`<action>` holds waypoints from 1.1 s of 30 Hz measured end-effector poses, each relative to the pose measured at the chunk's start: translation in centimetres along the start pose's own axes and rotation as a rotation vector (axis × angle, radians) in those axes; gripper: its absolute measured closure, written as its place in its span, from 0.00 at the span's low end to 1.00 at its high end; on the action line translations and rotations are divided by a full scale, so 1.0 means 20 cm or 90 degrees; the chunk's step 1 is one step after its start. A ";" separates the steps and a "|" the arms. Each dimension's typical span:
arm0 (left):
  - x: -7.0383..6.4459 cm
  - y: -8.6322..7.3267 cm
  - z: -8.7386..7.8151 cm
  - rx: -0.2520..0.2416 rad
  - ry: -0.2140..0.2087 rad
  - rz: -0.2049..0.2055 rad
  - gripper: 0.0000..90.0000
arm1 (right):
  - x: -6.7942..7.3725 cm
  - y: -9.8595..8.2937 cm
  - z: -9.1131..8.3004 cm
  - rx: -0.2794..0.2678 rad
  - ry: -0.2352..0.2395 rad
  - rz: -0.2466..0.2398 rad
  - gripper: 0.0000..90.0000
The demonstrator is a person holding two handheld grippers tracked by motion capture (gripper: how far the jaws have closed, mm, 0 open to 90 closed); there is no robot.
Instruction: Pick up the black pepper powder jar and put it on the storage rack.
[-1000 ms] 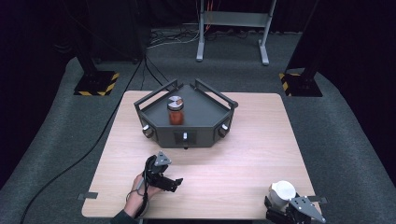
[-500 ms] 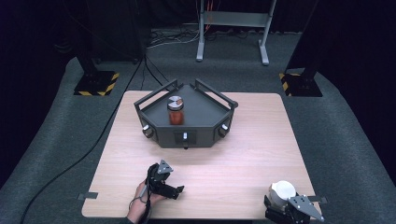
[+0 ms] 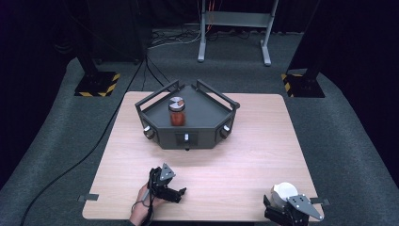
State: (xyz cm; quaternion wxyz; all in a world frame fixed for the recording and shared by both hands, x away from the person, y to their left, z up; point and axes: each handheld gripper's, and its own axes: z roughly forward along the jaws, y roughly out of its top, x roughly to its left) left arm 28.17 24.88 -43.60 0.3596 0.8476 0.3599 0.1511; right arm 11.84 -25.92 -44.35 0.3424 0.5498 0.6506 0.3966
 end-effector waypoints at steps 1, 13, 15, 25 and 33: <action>0.00 0.00 0.00 0.000 0.001 -0.001 0.00 | 0.00 0.00 0.00 -0.002 -0.002 -0.001 0.00; -0.01 0.00 0.00 0.000 0.003 -0.002 0.00 | 0.00 -0.02 -0.02 -0.009 -0.002 0.009 0.15; -0.01 0.00 0.00 0.000 0.003 -0.003 0.00 | -0.01 -0.03 -0.02 -0.008 -0.001 0.008 0.18; -0.01 0.00 0.00 0.000 0.003 -0.003 0.00 | -0.01 -0.03 -0.02 -0.008 0.004 0.008 0.33; -0.01 0.00 0.00 0.000 0.003 -0.003 0.00 | -0.01 -0.03 -0.02 -0.011 0.004 0.002 0.33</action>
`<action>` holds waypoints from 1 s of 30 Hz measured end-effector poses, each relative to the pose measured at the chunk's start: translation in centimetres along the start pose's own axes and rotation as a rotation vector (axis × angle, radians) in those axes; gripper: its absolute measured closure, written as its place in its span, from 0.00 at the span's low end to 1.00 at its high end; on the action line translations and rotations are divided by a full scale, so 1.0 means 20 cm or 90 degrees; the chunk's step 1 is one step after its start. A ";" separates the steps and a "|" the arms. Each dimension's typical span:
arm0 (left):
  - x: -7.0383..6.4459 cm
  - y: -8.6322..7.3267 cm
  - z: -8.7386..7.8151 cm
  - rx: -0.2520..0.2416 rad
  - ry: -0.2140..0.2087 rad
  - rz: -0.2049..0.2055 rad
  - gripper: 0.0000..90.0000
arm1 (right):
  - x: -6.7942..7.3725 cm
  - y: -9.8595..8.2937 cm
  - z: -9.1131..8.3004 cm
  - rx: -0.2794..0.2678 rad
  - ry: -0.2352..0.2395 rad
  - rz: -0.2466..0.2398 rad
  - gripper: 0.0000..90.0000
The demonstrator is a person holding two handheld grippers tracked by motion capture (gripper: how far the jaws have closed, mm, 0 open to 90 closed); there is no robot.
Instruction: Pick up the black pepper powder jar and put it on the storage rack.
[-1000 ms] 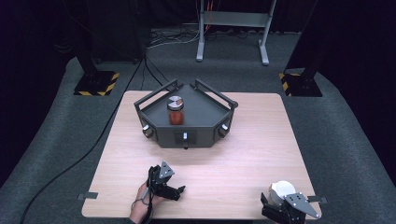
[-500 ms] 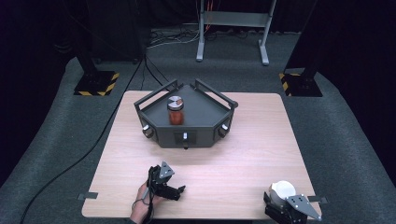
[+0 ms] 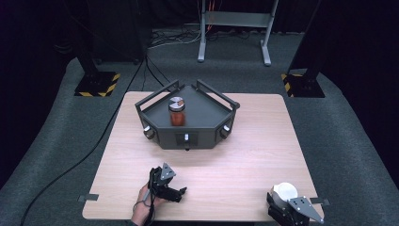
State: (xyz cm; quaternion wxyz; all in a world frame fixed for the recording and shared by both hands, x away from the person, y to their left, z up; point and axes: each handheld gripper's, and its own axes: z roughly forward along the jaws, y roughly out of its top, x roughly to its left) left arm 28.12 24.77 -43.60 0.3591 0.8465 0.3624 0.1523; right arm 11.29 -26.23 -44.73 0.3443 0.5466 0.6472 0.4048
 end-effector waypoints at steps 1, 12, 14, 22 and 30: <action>0.00 0.00 0.00 0.000 0.000 0.000 0.00 | 0.00 0.00 0.00 0.001 0.002 0.000 0.33; 0.01 0.00 0.00 0.000 -0.003 0.002 0.00 | -0.01 0.04 0.01 -0.001 0.011 -0.004 0.33; 0.01 0.00 0.00 0.000 -0.003 0.002 0.00 | -0.01 0.05 0.01 -0.002 0.015 -0.006 0.33; 0.00 0.00 0.00 0.000 -0.002 0.002 0.00 | -0.02 0.09 0.03 -0.014 0.029 -0.013 0.33; 0.00 0.00 0.00 0.000 -0.002 0.002 0.00 | -0.03 0.14 0.05 -0.016 0.045 -0.022 0.33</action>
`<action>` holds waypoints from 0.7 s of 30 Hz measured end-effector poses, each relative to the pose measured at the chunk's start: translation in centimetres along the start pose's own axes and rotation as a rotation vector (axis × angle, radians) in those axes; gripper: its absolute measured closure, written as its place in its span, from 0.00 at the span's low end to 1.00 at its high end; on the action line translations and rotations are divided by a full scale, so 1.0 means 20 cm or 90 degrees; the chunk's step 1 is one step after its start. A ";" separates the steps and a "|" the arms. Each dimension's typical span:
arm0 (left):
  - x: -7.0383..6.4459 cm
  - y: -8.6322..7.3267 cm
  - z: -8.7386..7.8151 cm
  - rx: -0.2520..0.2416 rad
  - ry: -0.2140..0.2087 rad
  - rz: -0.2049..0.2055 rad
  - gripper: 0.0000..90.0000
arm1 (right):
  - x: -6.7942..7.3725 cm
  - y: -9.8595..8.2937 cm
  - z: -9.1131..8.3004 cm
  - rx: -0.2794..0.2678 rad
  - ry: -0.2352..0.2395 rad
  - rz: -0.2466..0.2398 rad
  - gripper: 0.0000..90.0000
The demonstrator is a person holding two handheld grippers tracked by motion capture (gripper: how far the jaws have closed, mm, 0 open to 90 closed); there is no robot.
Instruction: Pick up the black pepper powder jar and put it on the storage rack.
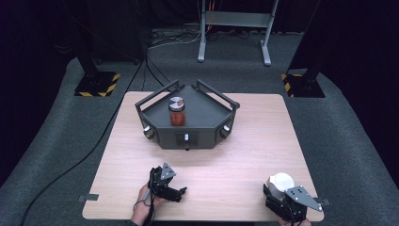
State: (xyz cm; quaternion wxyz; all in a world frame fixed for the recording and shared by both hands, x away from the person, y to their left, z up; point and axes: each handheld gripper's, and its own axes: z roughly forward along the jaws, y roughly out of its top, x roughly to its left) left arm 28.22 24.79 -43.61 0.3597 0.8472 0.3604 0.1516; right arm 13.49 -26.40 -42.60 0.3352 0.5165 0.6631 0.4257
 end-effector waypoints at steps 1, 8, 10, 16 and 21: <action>0.00 0.00 0.00 0.000 0.000 0.000 0.00 | 0.00 0.01 0.00 0.001 0.001 -0.002 0.33; 0.00 0.00 0.00 -0.001 0.001 0.000 0.00 | 0.00 0.04 0.02 0.006 0.014 -0.014 0.33; 0.00 0.00 0.00 -0.001 0.001 0.000 0.00 | 0.00 0.05 0.03 0.005 0.016 -0.016 0.33; 0.00 0.00 0.00 -0.001 0.002 0.000 0.00 | 0.01 0.08 0.04 0.002 0.023 -0.029 0.33; 0.00 0.00 0.00 -0.001 0.002 0.000 0.00 | 0.01 0.10 0.05 -0.001 0.030 -0.033 0.33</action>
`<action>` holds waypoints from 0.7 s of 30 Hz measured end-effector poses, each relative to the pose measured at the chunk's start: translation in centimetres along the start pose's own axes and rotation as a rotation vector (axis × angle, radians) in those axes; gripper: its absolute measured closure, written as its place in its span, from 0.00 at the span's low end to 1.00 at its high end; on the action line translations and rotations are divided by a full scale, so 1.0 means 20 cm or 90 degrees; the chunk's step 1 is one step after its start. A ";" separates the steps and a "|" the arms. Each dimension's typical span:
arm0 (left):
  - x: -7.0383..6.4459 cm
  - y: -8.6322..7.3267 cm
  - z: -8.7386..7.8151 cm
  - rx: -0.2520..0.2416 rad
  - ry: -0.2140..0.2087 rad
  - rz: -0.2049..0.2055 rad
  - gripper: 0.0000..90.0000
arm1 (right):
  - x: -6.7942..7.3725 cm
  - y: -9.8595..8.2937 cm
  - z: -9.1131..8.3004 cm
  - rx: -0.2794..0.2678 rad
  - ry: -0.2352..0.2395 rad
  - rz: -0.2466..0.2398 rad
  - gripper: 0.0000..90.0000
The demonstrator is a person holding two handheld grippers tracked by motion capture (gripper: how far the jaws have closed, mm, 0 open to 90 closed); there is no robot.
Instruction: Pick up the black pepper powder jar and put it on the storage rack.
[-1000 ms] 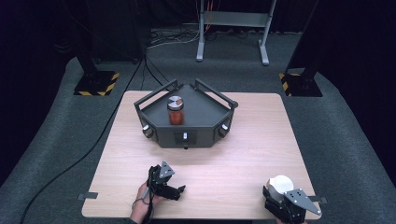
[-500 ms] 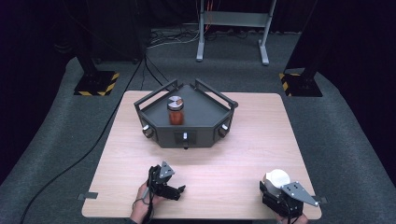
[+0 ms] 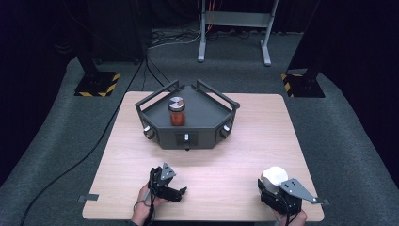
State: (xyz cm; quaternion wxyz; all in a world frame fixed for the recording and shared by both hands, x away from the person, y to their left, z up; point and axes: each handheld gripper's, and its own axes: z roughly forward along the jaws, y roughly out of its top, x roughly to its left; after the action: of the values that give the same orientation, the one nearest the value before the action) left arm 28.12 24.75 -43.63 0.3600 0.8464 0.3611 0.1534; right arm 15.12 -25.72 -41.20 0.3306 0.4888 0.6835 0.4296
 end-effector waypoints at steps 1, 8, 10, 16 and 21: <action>0.00 0.00 0.00 0.000 0.000 0.000 0.00 | 0.00 0.00 0.00 0.001 0.002 0.000 0.33; 0.00 0.00 0.00 0.000 0.001 -0.001 0.00 | 0.00 0.03 0.02 -0.002 0.011 -0.009 0.33; 0.00 0.00 0.00 0.000 0.001 -0.001 0.00 | 0.01 0.04 0.02 -0.004 0.013 -0.012 0.33; 0.00 0.00 0.00 0.000 0.001 0.000 0.01 | 0.01 0.06 0.04 -0.007 0.021 -0.019 0.33; 0.00 0.00 0.00 0.000 0.001 0.001 0.01 | 0.02 0.08 0.06 -0.010 0.027 -0.025 0.33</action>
State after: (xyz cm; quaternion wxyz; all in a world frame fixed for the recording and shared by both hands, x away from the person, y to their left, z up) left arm 28.05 24.74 -43.63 0.3599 0.8464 0.3609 0.1545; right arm 16.68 -24.80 -40.22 0.3278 0.4634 0.6967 0.4387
